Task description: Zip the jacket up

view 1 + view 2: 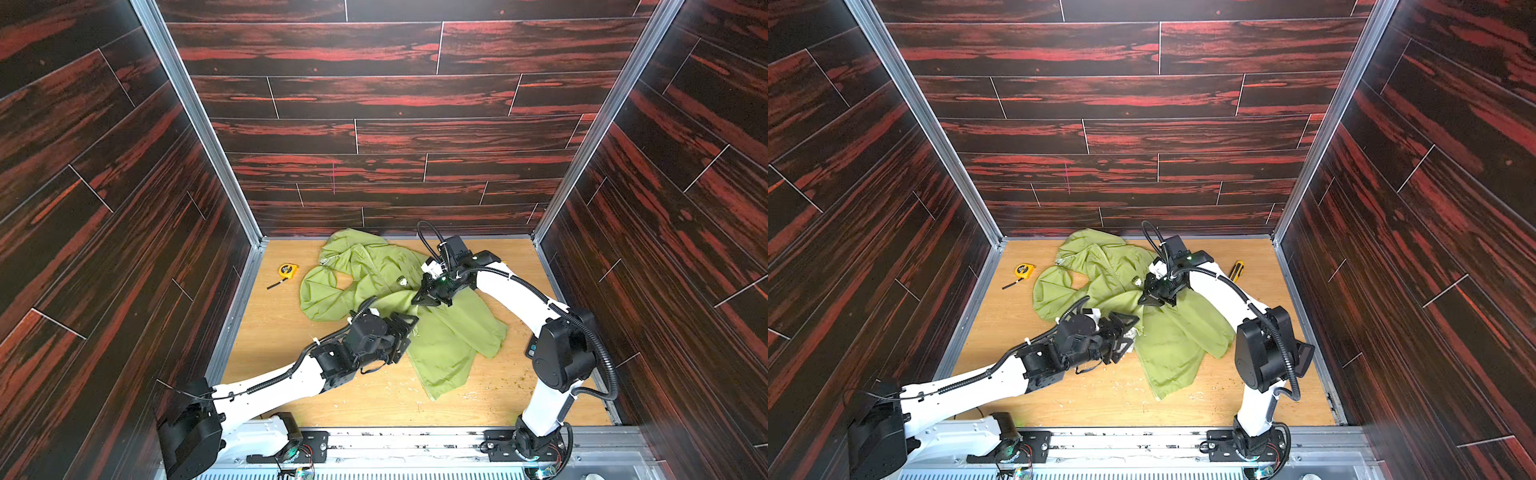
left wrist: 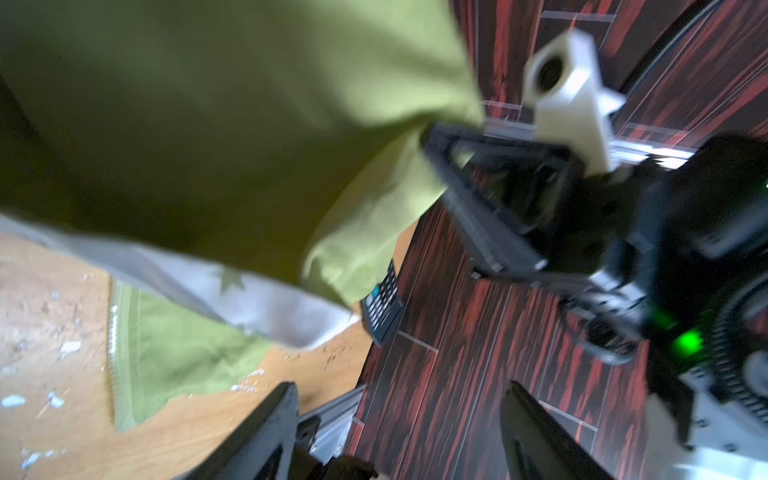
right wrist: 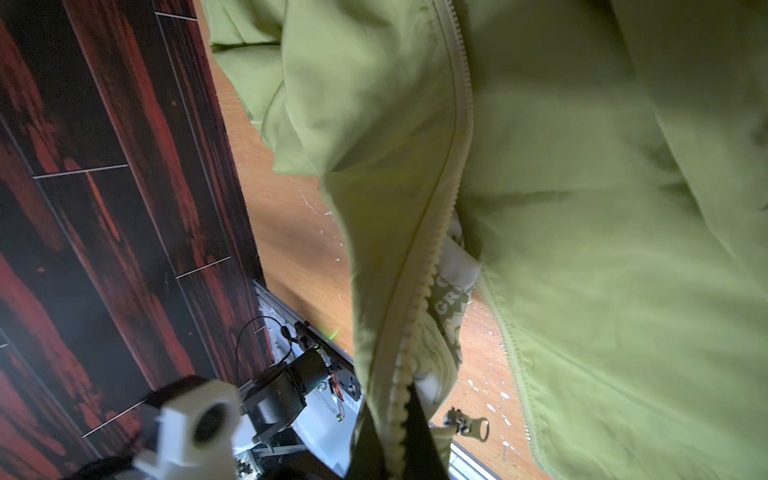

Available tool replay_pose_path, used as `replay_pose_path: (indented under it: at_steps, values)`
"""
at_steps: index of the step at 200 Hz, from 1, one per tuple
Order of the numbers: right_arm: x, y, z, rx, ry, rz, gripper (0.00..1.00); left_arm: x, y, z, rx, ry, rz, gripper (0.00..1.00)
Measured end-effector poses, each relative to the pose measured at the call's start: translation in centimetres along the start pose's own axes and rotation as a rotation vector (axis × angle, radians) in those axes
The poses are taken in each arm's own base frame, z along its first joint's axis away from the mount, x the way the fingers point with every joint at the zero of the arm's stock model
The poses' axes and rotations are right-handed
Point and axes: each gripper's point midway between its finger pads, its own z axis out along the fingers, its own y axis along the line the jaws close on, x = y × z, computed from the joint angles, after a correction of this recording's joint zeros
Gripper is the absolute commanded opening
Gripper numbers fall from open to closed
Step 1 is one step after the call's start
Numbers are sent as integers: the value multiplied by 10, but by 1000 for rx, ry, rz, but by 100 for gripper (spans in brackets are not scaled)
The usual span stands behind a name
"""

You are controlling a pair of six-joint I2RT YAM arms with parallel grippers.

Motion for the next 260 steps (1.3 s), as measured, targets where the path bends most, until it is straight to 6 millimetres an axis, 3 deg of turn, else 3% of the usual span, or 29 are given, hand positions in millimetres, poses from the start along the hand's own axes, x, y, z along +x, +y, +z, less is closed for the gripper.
replay_pose_path:
  at_steps: [47,96,185,232,260]
  values:
    - [1,3,0,-16,8,18,0,-6,34,16,-133,-27,33,74]
    - [8,-3,6,-12,34,47,0,-12,23,15,-135,-69,104,69]
    - [21,-1,17,-12,69,61,0,-26,34,17,-179,-138,158,60]
    - [28,5,21,-23,91,69,0,-30,37,19,-190,-144,173,49]
    - [32,8,24,-24,100,72,0,-32,47,24,-222,-137,179,34]
